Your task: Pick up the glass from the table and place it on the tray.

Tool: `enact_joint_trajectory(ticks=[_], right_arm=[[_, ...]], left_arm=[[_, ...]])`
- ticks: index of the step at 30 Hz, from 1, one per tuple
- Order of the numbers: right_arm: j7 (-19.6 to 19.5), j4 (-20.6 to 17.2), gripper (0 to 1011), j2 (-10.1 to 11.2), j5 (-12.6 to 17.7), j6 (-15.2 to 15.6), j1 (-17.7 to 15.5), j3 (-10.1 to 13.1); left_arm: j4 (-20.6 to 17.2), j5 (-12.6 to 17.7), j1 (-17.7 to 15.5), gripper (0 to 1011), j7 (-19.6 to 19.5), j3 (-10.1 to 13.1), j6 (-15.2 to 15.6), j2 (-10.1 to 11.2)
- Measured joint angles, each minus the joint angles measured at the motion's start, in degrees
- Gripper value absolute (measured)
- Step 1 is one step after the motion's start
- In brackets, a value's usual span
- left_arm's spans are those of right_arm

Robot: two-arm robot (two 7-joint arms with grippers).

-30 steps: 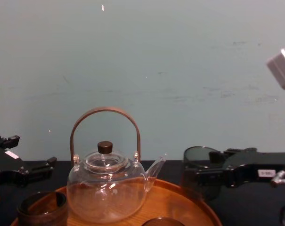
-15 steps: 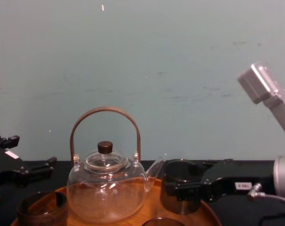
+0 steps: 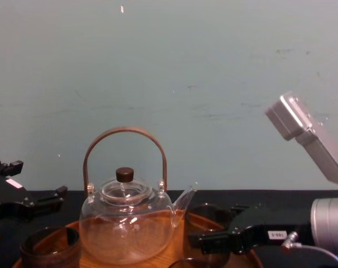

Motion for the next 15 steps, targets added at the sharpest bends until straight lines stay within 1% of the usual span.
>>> enact_joint_trajectory(ticks=[7, 15], right_arm=[[0.3, 1.6, 903, -0.6, -0.3, -0.3, 0.3, -0.2], [0.3, 2.3, 903, -0.8, -0.5, -0.4, 0.3, -0.1]], left_arm=[[0.0, 0.0, 0.0, 1002, 0.0, 0.0, 0.0, 0.0], [0.0, 0.0, 0.0, 1001, 0.0, 0.0, 0.0, 0.0]])
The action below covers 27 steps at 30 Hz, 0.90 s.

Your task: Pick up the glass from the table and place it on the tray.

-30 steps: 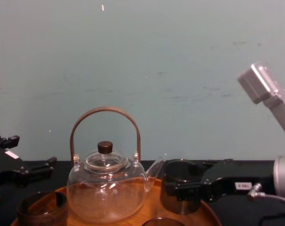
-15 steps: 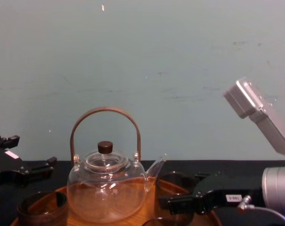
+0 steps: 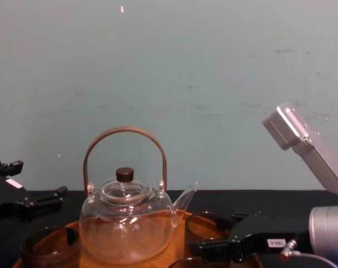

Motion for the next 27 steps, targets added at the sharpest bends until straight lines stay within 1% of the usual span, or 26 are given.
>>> enact_joint_trajectory(ticks=[15, 27], right_arm=[[-0.6, 0.4, 903, -0.3, -0.8, 0.3, 0.0, 0.1], [-0.5, 0.4, 903, -0.3, -0.7, 0.3, 0.0, 0.1]], left_arm=[[0.0, 0.0, 0.0, 1001, 0.0, 0.0, 0.0, 0.0], [0.0, 0.0, 0.0, 1001, 0.0, 0.0, 0.0, 0.0]])
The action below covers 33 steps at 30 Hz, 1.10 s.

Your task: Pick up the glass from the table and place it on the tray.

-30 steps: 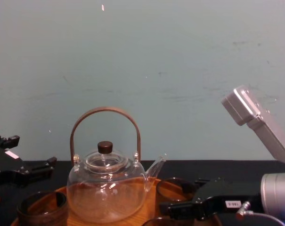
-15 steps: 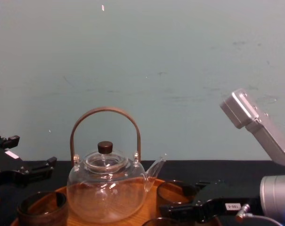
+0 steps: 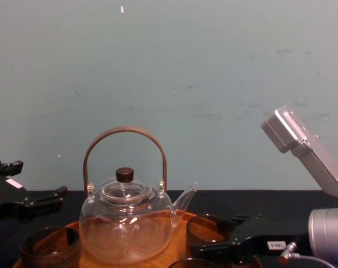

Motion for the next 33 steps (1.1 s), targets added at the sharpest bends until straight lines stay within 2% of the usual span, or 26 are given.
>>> enact_joint_trajectory(ticks=[5, 26, 33], right_arm=[[0.0, 0.0, 1002, 0.0, 0.0, 0.0, 0.0, 0.0], [0.1, -0.1, 1002, 0.1, 0.2, 0.0, 0.0, 0.0], [1.9, -4.4, 1002, 3.1, 2.5, 0.0, -2.4, 1.6]], left_arm=[[0.0, 0.0, 0.0, 1001, 0.0, 0.0, 0.0, 0.0], [0.0, 0.0, 0.0, 1001, 0.0, 0.0, 0.0, 0.0], [0.0, 0.0, 0.0, 1002, 0.0, 0.0, 0.0, 0.0]])
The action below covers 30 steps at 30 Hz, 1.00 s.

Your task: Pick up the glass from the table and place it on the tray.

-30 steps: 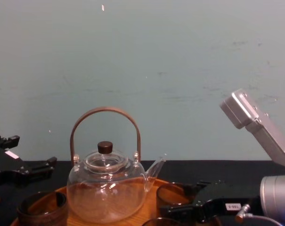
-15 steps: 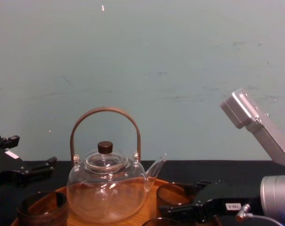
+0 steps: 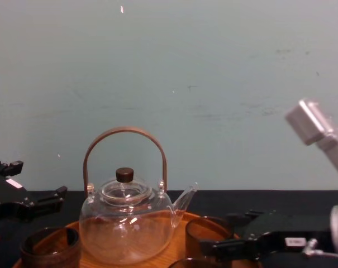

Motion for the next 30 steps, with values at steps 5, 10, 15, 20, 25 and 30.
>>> enact_joint_trajectory(ticks=[5, 10, 15, 20, 25, 30], right_arm=[[0.4, -3.3, 1002, 2.3, 1.4, 0.1, -2.0, 0.9], [0.1, -6.2, 1003, 4.7, 2.6, 0.1, -4.1, 1.9], [-0.2, -9.3, 1002, 7.2, 3.9, -0.5, -6.4, 3.2], [-0.8, -12.0, 1002, 9.6, 5.2, -1.7, -9.0, 4.8], [-3.2, -14.3, 1003, 11.0, 6.2, -3.4, -12.1, 7.2], [-6.4, -15.7, 1003, 11.1, 6.5, -5.7, -14.8, 9.8]], left_arm=[[0.0, 0.0, 0.0, 1001, 0.0, 0.0, 0.0, 0.0], [0.0, 0.0, 0.0, 1001, 0.0, 0.0, 0.0, 0.0], [0.0, 0.0, 0.0, 1001, 0.0, 0.0, 0.0, 0.0], [0.0, 0.0, 0.0, 1001, 0.0, 0.0, 0.0, 0.0], [0.0, 0.0, 0.0, 1001, 0.0, 0.0, 0.0, 0.0], [0.0, 0.0, 0.0, 1001, 0.0, 0.0, 0.0, 0.0]])
